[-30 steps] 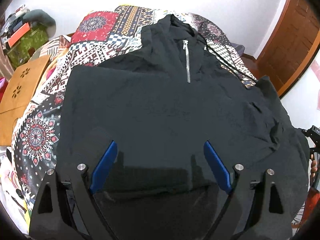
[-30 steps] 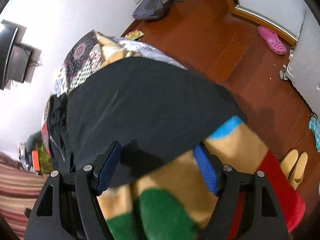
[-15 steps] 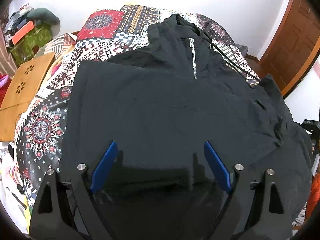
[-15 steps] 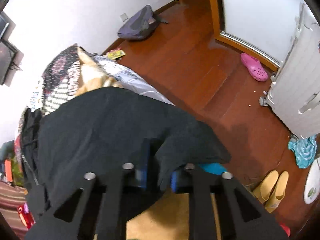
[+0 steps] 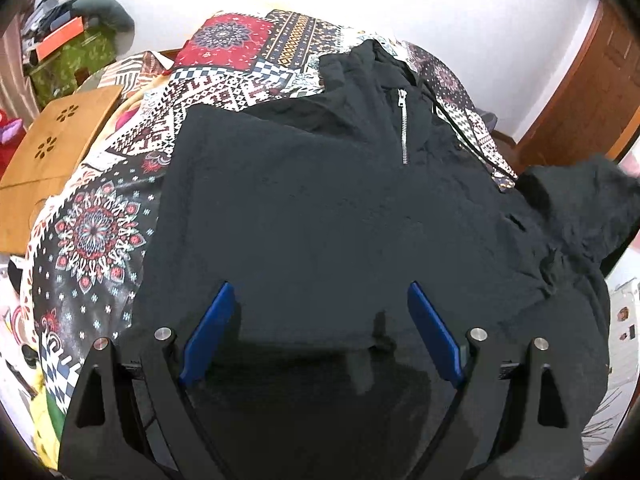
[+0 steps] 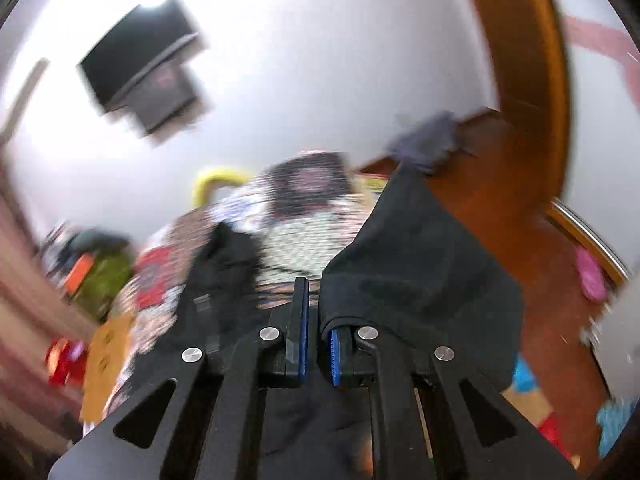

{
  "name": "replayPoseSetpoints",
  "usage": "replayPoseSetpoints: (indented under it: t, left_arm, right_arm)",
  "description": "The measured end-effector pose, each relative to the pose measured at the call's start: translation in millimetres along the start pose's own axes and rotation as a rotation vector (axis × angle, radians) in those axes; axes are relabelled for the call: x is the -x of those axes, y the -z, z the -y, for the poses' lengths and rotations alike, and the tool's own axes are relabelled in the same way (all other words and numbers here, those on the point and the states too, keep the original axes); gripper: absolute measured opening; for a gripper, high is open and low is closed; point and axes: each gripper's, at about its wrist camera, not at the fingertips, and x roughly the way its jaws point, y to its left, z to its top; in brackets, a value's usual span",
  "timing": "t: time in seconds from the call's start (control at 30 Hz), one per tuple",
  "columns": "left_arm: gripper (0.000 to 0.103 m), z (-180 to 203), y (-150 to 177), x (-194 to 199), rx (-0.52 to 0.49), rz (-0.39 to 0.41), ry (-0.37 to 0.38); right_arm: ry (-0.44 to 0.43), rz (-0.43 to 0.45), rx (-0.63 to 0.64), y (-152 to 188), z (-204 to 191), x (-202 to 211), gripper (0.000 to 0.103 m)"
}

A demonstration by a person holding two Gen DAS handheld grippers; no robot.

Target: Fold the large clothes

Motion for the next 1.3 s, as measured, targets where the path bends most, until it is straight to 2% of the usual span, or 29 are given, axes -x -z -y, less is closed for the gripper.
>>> replayPoseSetpoints:
  t: [0.13,0.27,0.37,0.5,0.67,0.7,0.77,0.9,1.03,1.17,1.3]
  left_arm:
    - [0.088,-5,5,0,0.008,-0.001,-0.009]
    - [0.088,-7,12,3,-0.014,-0.001,-0.018]
    - [0.088,-8,17,7,-0.025,-0.001,-0.019]
    - [0.088,-7,20,14,-0.041,-0.001,-0.02]
    - [0.088,4,16,20,-0.075,0.009,-0.028]
    - [0.088,8,14,22,-0.084,0.013,-0.029]
    - [0.088,20,7,24,-0.105,0.023,-0.028]
    - [0.088,58,-9,34,-0.186,0.062,-0.01]
    - [0.088,107,-25,43,-0.306,0.109,0.015]
    - [0.092,163,-36,43,-0.432,0.143,0.043]
    - [0.096,213,-36,27,-0.566,0.159,0.05]
  right_arm:
    - [-0.108,-0.143,0.096,34,-51,-33,0.008]
    - [-0.128,-0.32,0.147,79,-70,-79,0.008]
    - [-0.111,-0.471,0.129,115,-71,-109,0.008]
    - [-0.054,-0.539,0.174,142,-73,-117,0.013]
    - [-0.101,-0.535,0.158,134,-63,-98,0.028]
    - [-0.09,-0.516,0.16,131,-63,-94,0.036]
    - [-0.062,-0.446,0.169,124,-58,-81,0.042]
    - [-0.014,-0.342,0.136,109,-31,-54,0.045]
    - [0.102,-0.249,0.116,97,3,-33,0.052]
    - [0.187,-0.236,0.096,94,28,-27,0.054]
    - [0.191,-0.254,0.044,94,47,-29,0.054]
